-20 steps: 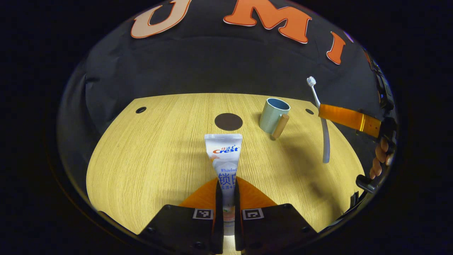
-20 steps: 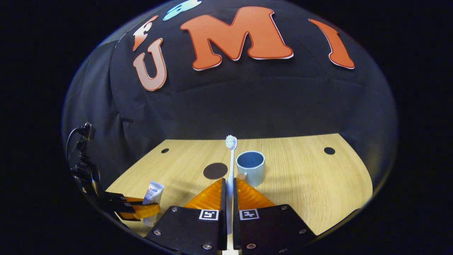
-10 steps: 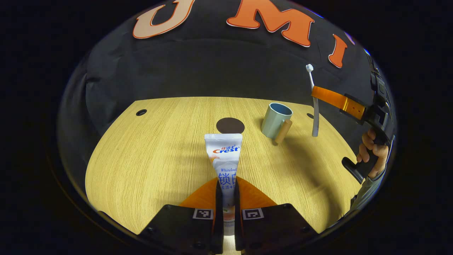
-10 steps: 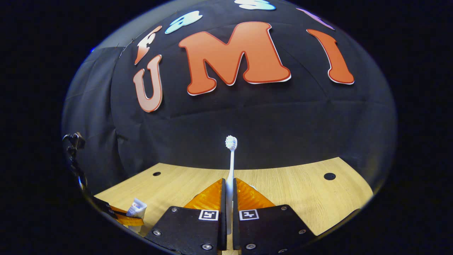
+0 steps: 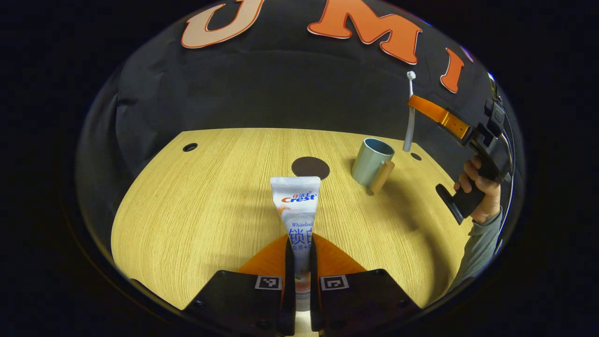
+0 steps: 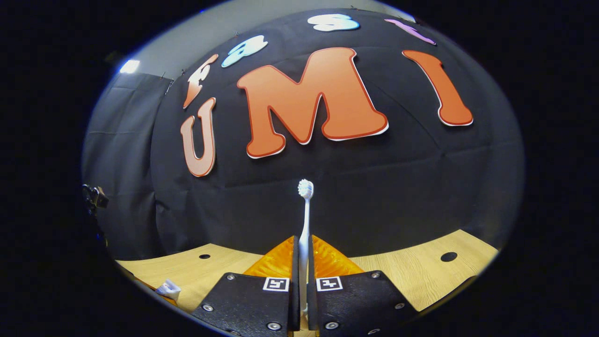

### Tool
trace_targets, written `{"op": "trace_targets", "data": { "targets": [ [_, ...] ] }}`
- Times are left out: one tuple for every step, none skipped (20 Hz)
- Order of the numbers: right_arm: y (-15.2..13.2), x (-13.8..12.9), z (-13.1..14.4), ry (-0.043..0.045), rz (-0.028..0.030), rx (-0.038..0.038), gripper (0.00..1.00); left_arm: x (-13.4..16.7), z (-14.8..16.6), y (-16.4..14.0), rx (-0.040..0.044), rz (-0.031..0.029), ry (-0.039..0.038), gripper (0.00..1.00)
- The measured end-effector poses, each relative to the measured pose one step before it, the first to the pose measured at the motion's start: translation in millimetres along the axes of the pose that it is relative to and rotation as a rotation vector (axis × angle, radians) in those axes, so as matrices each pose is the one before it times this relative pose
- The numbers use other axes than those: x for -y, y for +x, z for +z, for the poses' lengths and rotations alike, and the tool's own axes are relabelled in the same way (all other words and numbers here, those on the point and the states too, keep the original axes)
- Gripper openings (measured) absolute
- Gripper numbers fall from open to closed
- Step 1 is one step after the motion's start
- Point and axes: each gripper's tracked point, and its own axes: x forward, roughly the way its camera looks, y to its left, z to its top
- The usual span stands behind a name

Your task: Put the toothbrush and toothpaste on the desktop into the cup, then pick up the cup and place it on the coaster on the desktop.

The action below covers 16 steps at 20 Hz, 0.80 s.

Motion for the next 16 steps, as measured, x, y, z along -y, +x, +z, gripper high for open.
{"op": "trace_targets", "data": {
  "targets": [
    [4.63, 1.72, -1.48, -0.01127, -0.00211, 0.01592, 0.07, 0.28, 1.18, -1.32, 0.00503, -0.00161, -0.00229, 0.16],
    [4.08, 2.15, -3.09, -0.01113, -0.00399, 0.01082, 0.07, -0.39, 0.93, -1.19, 0.00793, -0.00227, -0.00254, 0.19],
    [3.19, 2.4, -3.72, -0.00688, -0.00025, 0.00571, 0.07, -0.64, 1.03, -0.67, 0.0085, -0.00065, -0.00077, 0.18],
    [2.29, 1.59, -4.43, -0.00229, -0.003, 0.00127, 0.07, -0.53, 1.15, -1.7, 0.00798, 0.00069, 0.00126, 0.16],
    [2.5, 2.26, -5.72, -0.00006, -0.0037, -0.00545, 0.07, 0.32, 2.3, -0.25, 0.01066, 0.0006, 0.00311, 0.16],
    [2.66, 2.53, -6.23, 0.00461, -0.0052, -0.00655, 0.07, -0.46, 2.08, -1.46, 0.00886, 0.00251, 0.00163, 0.16],
    [2.1, 3.05, -6.2, 0.00487, -0.00544, -0.01077, 0.07, 0.17, 2.87, -1.58, 0.01324, 0.00036, 0.002, 0.16],
    [1.8, 3.44, -6.4, 0.00397, -0.00666, -0.01197, 0.07, -0.11, 2.04, -0.76, 0.01223, -0.00033, 0.00057, 0.16],
    [0.75, 2.26, -6.51, 0.00493, -0.00213, -0.01496, 0.07, 0.49, 5.38, -3.61, 0.01389, -0.00028, -0.00237, 0.16],
    [1.18, 0.15, 0.02, 0.01074, 0.00056, 0.00211, 0.07, 1.23, 5.35, -2.03, 0.01328, -0.00212, -0.00234, 0.16],
    [0.82, 0.14, -1.22, 0.01107, 0.00206, 0.00226, 0.07, 1.17, 3.44, -0.75, 0.01293, -0.00033, -0.00262, 0.19],
    [-0.38, 2.4, 2.31, 0.0043, -0.0009, 0.00223, 0.07, 0.7, 1.29, 3.79, 0.01831, -0.00289, -0.00313, 0.16],
    [0.79, 1.07, -1.28, -0.0027, -0.00071, 0.00166, 0.07, 0.89, 3.95, 0.89, 0.01885, -0.00556, -0.00495, 0.16],
    [0.96, 0.36, -0.96, -0.00249, 0.00082, 0.00316, 0.07, 1.52, 4.84, -2.39, 0.01523, -0.00762, -0.00752, 0.16],
    [2.17, 1.23, -0.01, 0.00432, -0.00185, 0.0065, 0.07, 2.86, 4.88, -3.11, 0.0128, -0.00934, -0.00628, 0.16],
    [1.51, 1.63, -1.17, 0.01017, -0.00175, 0.00532, 0.07, 2.51, 3.94, -3.48, 0.01083, -0.00579, -0.00341, 0.16]
  ]
}}
